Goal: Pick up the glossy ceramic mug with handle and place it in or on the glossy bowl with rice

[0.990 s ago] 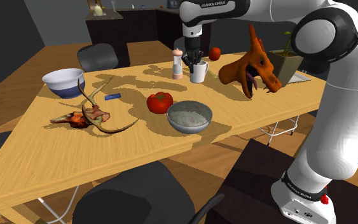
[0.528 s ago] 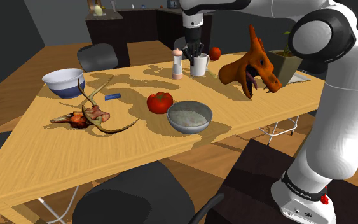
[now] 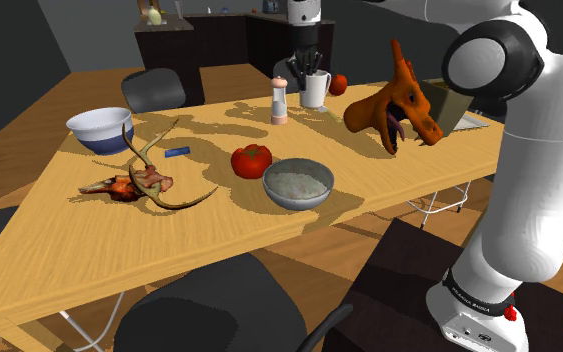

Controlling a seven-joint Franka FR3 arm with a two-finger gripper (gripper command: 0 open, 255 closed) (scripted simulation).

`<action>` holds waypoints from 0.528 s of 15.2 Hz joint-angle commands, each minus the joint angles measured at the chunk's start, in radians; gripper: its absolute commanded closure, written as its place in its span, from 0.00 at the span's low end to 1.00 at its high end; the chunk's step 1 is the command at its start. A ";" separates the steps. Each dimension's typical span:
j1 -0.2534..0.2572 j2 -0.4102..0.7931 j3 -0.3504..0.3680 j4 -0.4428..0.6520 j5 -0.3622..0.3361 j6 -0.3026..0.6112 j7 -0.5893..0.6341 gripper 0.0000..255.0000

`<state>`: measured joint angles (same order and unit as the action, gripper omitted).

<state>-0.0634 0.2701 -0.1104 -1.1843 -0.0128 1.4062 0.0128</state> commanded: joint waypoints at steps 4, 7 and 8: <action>-0.005 0.049 -0.001 0.135 0.005 -0.087 -0.005 1.00; 0.040 -0.059 0.018 -0.011 -0.008 -0.050 0.054 1.00; 0.053 -0.091 0.026 -0.050 -0.011 -0.042 0.075 1.00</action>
<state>-0.0215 0.2145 -0.0903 -1.1843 -0.0202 1.3492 0.0700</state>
